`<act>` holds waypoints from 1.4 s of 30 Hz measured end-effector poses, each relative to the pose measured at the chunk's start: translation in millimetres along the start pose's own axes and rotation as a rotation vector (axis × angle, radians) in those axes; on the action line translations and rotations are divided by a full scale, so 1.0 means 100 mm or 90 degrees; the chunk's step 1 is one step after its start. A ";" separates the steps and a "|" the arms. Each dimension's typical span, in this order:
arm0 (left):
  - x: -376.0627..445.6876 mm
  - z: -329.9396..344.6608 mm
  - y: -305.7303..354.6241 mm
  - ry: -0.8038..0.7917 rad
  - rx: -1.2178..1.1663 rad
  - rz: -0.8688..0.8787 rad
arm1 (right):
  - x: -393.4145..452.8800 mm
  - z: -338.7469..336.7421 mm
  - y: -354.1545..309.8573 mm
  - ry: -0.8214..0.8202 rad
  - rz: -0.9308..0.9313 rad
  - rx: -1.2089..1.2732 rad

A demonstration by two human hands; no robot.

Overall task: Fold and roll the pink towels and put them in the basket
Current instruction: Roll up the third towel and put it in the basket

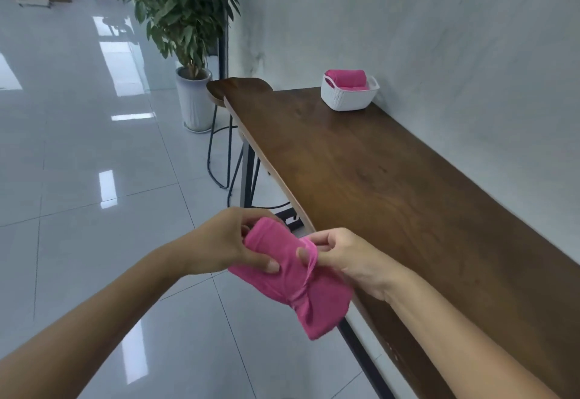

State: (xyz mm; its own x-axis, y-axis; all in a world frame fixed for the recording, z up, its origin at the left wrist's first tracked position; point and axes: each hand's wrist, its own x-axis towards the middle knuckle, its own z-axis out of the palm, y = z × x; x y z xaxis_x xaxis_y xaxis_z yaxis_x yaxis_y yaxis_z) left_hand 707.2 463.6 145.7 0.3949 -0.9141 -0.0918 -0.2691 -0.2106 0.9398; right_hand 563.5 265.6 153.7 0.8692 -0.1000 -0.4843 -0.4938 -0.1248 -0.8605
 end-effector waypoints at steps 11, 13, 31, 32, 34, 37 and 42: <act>0.88 -0.63 -0.19 0.152 -0.078 -0.018 | 0.92 -0.55 -0.59 0.059 -0.056 -0.198; 1.13 -0.75 -0.24 0.178 -0.099 -0.024 | 1.11 -0.76 -0.62 0.110 -0.091 -0.202; 3.34 -1.62 -0.11 0.104 -0.116 -0.060 | 2.16 -2.40 -0.86 0.235 -0.161 -0.159; 3.45 -1.66 -0.10 0.067 -0.109 -0.062 | 2.17 -2.48 -0.88 0.242 -0.156 -0.156; 3.68 -1.76 -0.06 -0.017 -0.085 -0.078 | 2.21 -2.64 -0.91 0.255 -0.147 -0.123; 4.05 -1.95 0.02 -0.169 -0.057 -0.093 | 2.30 -2.85 -0.94 0.288 -0.154 -0.035; 4.71 -2.22 0.14 -0.408 -0.040 -0.084 | 2.51 -3.05 -1.05 0.341 -0.196 0.168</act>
State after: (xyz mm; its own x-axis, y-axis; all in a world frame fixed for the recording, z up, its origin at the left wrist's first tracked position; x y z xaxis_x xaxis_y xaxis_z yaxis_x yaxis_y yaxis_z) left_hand 1084.4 107.4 189.3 -0.1856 -0.9116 -0.3667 -0.1941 -0.3319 0.9231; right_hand 825.6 -47.3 170.1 0.8032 -0.5826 -0.1240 -0.1434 0.0130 -0.9896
